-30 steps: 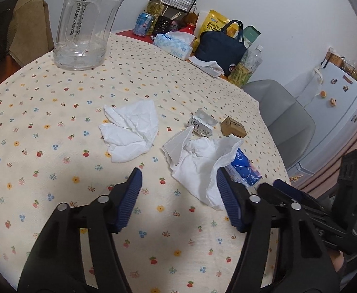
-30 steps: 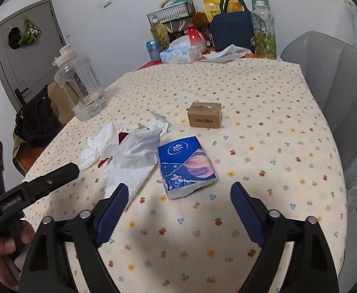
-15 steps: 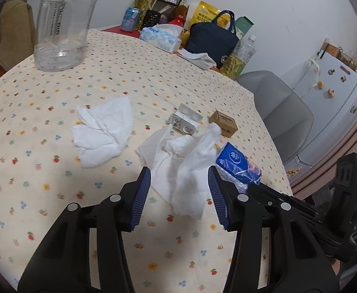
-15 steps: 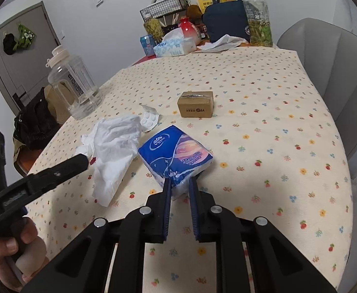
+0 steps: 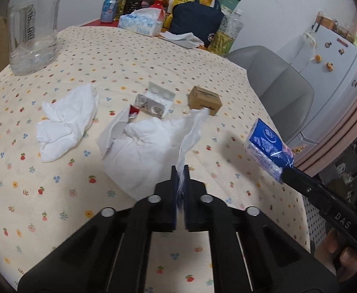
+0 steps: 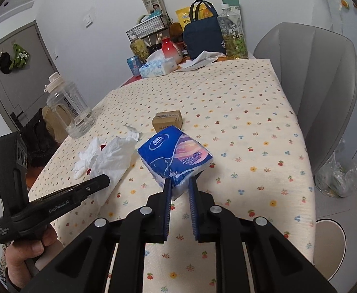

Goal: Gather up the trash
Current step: 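Grasp the blue tissue pack with the right gripper while the left gripper grasps a white tissue, then carry both held items over the wastebasket and open the right gripper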

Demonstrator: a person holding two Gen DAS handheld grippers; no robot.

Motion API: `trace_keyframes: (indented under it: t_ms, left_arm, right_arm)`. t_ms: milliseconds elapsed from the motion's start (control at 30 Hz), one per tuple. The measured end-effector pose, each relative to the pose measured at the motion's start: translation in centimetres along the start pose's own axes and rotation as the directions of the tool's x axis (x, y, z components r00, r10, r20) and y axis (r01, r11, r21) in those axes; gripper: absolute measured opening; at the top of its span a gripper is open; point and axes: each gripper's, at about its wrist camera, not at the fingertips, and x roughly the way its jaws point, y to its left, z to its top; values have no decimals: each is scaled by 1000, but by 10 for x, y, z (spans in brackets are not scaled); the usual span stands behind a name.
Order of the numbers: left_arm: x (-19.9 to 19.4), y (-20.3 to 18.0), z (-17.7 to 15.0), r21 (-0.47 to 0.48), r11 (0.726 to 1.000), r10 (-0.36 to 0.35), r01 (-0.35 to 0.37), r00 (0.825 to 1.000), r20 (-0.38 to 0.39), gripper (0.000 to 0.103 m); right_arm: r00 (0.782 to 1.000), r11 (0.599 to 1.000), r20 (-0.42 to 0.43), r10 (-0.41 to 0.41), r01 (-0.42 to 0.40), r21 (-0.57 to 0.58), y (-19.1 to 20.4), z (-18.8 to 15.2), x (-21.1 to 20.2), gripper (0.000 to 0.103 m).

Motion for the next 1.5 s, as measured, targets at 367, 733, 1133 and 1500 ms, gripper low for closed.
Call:
trace_keyframes:
  t_ms: [367, 733, 1133, 1500]
  left_arm:
    - [-48, -33, 20, 52, 997, -70, 64, 991, 113, 2]
    - [-82, -61, 41, 98, 990, -116, 99, 974, 193, 2]
    - [-56, -117, 35, 164, 979, -144, 122, 981, 132, 2]
    - [-25, -191, 20, 261, 946, -214, 193, 975, 54, 2]
  right_arm:
    - [997, 1000, 73, 0, -2, 28, -14, 9, -36, 15]
    - [991, 998, 134, -9, 1, 61, -34, 11, -68, 15]
    - [982, 994, 186, -40, 20, 111, -73, 2, -103, 15]
    - [973, 972, 188, -133, 90, 217, -139, -24, -131, 15]
